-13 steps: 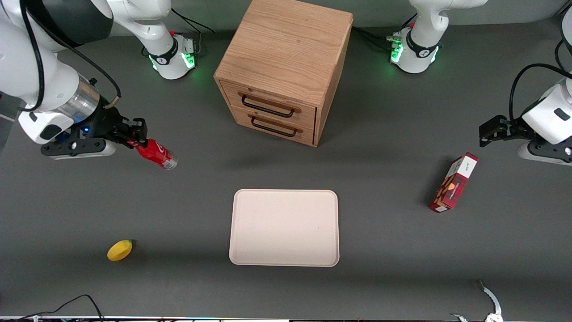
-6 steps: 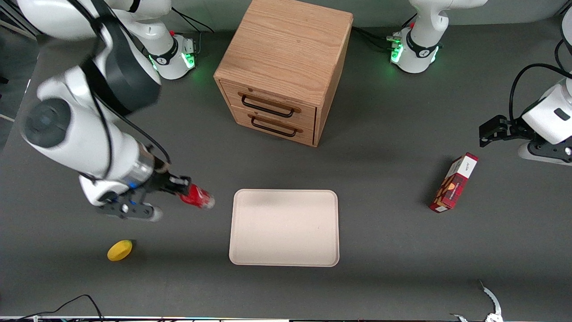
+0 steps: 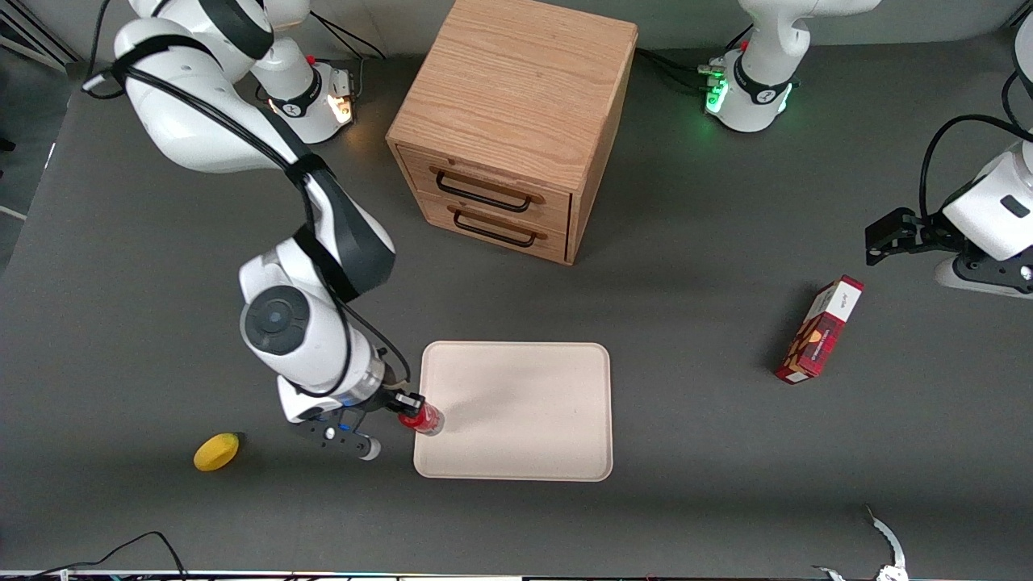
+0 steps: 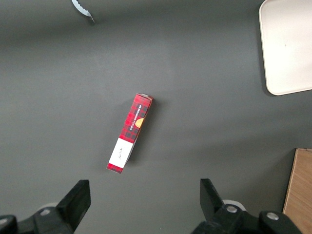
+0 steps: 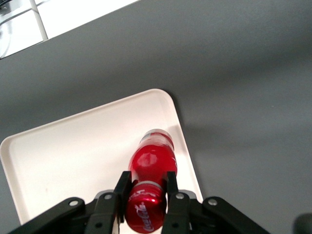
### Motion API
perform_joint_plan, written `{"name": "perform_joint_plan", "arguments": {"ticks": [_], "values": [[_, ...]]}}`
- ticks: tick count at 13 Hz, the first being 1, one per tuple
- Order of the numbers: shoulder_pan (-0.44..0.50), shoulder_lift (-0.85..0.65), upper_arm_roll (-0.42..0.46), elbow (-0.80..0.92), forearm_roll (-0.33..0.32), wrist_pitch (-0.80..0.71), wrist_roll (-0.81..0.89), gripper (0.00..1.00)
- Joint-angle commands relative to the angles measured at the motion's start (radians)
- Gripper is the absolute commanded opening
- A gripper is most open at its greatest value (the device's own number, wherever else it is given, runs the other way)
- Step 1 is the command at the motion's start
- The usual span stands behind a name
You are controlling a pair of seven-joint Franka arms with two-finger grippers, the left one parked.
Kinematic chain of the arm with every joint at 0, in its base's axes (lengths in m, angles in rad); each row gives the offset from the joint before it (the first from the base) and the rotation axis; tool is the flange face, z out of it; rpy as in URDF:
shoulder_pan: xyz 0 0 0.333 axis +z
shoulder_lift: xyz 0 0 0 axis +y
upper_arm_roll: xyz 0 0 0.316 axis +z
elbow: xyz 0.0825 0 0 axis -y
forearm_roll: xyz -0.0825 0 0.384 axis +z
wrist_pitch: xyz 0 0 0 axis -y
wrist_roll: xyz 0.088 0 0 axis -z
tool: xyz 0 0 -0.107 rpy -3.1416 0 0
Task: Place coke bottle on tray
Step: 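Carry the held bottle over to the cream tray's corner, then lower the bottle onto the tray and open the right gripper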
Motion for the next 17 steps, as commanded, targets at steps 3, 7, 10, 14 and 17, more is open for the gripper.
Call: {"name": "perform_joint_plan", "arguments": {"ticks": [3,7,10,14,17], "values": [[0.026,0.072,0.012,0.059,-0.112,0.05,0.11,0.0],[0.028,0.081,0.012,0.057,-0.12,0.07,0.111,0.04],[0.028,0.081,0.012,0.056,-0.12,0.07,0.11,0.28],[0.024,0.078,0.012,0.056,-0.122,0.07,0.105,0.6],[0.011,0.02,0.035,0.056,-0.118,0.031,0.088,0.89]]}}
